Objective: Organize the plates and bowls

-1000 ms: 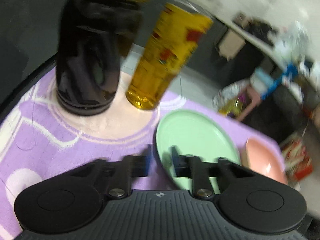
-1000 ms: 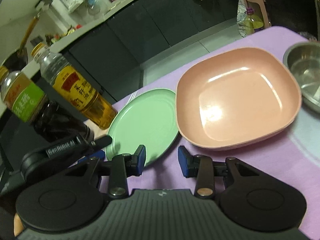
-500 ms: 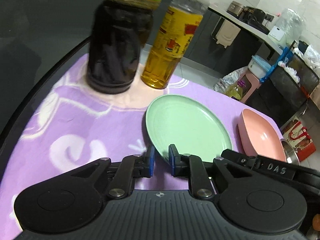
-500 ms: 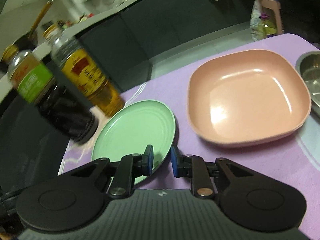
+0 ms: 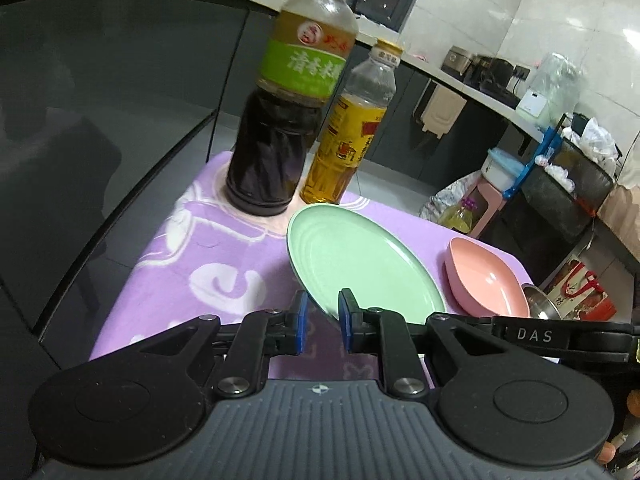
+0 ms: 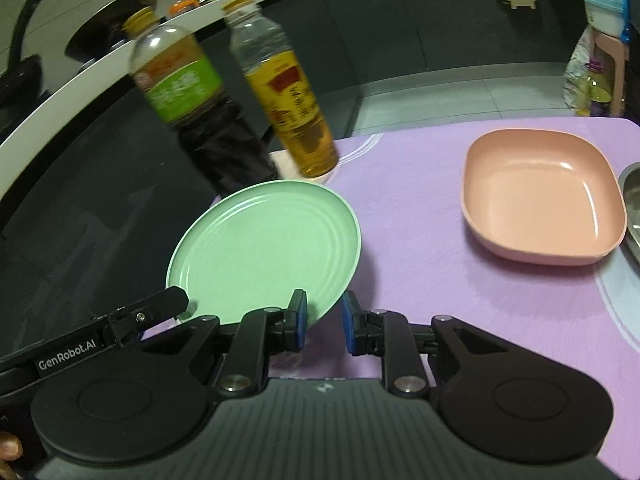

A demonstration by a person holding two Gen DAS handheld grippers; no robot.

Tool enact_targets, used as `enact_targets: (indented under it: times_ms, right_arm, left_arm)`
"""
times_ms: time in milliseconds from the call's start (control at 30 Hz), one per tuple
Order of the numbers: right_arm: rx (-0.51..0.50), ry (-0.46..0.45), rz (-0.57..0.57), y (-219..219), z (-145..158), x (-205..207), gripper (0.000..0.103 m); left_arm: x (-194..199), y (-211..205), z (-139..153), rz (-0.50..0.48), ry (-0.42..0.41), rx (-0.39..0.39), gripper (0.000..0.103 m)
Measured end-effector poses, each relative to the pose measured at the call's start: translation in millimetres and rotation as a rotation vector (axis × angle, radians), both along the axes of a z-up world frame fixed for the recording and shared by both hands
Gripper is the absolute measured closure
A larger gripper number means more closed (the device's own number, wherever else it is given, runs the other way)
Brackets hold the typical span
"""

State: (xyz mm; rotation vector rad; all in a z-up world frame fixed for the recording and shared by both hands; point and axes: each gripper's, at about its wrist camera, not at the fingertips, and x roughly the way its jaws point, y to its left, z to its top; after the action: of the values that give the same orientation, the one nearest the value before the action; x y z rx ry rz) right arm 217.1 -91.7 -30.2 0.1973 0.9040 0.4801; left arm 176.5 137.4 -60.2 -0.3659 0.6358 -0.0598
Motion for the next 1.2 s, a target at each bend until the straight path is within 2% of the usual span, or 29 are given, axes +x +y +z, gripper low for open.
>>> enact_targets:
  times_ms: [467, 900, 1200]
  right_arm:
    - [-0.06, -0.015, 0.084, 27.3, 11.0, -39.5, 0.087]
    - [-0.11, 0.005, 0.113, 40.4, 5.4, -56.2, 0.087]
    - [-0.125, 0.041, 0.122, 44.6, 0.3, -57.9, 0.087]
  left_arm:
    - [-47.6, 21.1, -0.4, 0.047, -0.02, -0.051, 0.087]
    - [-62.8, 30.9, -14.4, 0.063, 0.002, -0.085, 0.087]
    - [-62.6, 35.5, -32.3, 0.074, 0.056, -0.107, 0.086]
